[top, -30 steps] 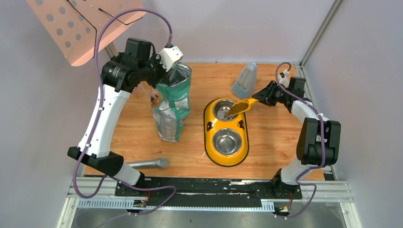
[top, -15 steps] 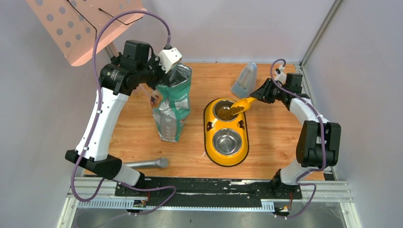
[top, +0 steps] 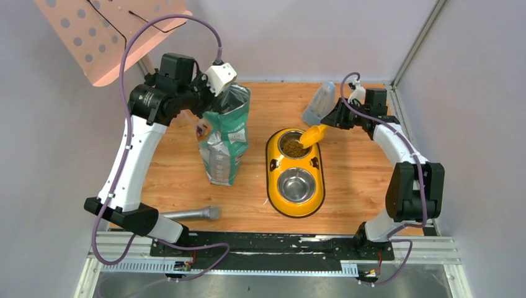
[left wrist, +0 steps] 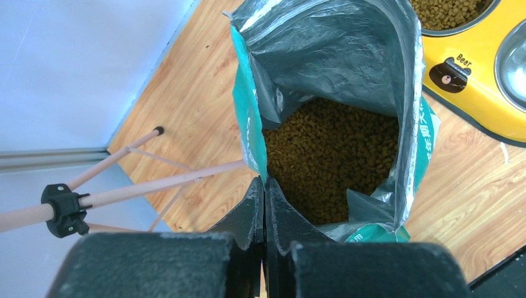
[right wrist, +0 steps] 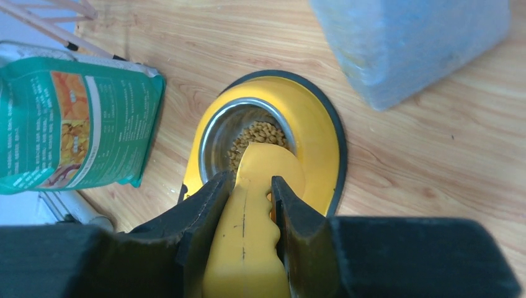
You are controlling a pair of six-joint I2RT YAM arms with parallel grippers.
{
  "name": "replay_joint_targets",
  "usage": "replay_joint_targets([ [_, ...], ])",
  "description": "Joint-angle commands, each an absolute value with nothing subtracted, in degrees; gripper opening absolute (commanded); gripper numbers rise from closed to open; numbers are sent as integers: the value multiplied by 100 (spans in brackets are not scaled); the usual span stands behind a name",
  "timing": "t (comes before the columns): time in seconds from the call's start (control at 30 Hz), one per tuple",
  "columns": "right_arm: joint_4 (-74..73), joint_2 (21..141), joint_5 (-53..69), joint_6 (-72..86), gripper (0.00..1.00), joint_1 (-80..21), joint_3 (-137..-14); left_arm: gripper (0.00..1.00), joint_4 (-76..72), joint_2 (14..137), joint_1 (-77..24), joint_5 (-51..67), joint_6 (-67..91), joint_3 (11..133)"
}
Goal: Serve the pet food
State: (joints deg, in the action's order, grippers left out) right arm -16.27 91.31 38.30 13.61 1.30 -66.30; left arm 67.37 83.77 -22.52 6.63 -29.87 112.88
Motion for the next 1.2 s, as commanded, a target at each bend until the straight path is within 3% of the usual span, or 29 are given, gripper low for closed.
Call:
replay_joint_targets([
  [0.0, -1784, 8564, 3691, 554, 0, -198, -7080, 0, 6605, 8145, -2259, 813, -2843, 11343],
  [0.3, -2285, 8043, 3239, 256, 0, -248, -7810, 0, 6134, 8114, -2259, 1010, -2337, 11166],
  [0.47, -2434, 7916, 4478, 1145, 0, -269, -9018, 0, 5846, 8066, -2259, 1249, -1992, 11120],
  [0.63, -1843, 8378, 5349, 2403, 0, -580, -10361, 0, 5596, 7903, -2259, 1769, -1785, 10854],
  [1.17, -2285, 10044, 5228, 1038, 0, -2261, -12136, 0, 4961, 7657, -2261, 1834, -1544, 10666],
])
